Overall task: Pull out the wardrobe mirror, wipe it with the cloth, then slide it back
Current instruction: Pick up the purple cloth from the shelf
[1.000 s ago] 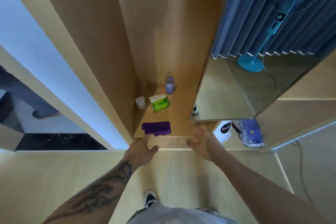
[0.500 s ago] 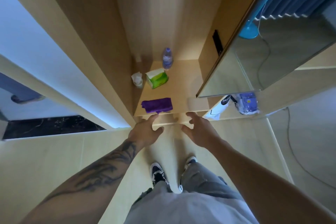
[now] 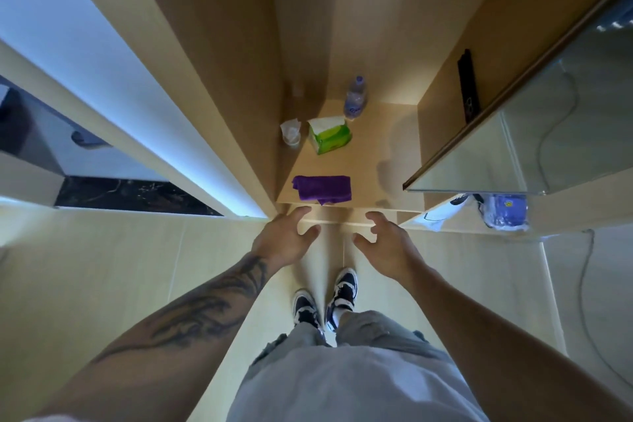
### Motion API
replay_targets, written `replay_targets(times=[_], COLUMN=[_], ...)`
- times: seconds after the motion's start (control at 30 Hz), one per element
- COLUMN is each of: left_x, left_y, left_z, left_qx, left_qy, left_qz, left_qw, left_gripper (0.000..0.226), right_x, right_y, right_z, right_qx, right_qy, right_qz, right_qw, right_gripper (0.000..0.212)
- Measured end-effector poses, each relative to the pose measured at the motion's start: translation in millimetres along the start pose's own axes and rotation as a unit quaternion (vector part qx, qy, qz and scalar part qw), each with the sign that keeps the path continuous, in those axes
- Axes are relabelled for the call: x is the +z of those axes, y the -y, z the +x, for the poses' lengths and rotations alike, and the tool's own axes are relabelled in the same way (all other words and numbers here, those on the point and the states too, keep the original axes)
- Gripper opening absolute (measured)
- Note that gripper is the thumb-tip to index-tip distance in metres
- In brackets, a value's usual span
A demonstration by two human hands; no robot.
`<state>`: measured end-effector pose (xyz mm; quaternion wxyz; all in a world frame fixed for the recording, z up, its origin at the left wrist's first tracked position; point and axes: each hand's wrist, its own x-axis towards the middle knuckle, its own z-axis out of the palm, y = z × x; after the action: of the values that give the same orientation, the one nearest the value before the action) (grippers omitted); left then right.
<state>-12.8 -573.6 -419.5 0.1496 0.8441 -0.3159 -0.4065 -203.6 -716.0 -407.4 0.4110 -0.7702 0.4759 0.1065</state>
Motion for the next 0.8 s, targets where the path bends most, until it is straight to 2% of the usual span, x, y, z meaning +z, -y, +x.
replay_targets(times=[0.4,0.63,0.8], left_x=[22.3,51.4,70.5], left_y=[-3.4,26.9,60.5], left_z=[78.3,178.9,254.5], left_qx=[-0.045,-0.002,0.040], left_qy=[0.002,0.010,-0.061], left_qz=[0.003,0.070,0.140], left_qw=[0.999,0.997,0.987], left_gripper=[0.061,0.059,0.062], right_x=[15.4,59.4,86.2], right_y=[-29.0,-61.0,-79.9], right_z=[87.4,175.1,248.0], right_qx=[-0.022,0.011,-0.008], right_qy=[0.075,0.078,0.056], right_qz=[-0.053,-0.054,-0.068], right_qw=[0.996,0.995,0.996], right_gripper=[0.060,0.055,0.046])
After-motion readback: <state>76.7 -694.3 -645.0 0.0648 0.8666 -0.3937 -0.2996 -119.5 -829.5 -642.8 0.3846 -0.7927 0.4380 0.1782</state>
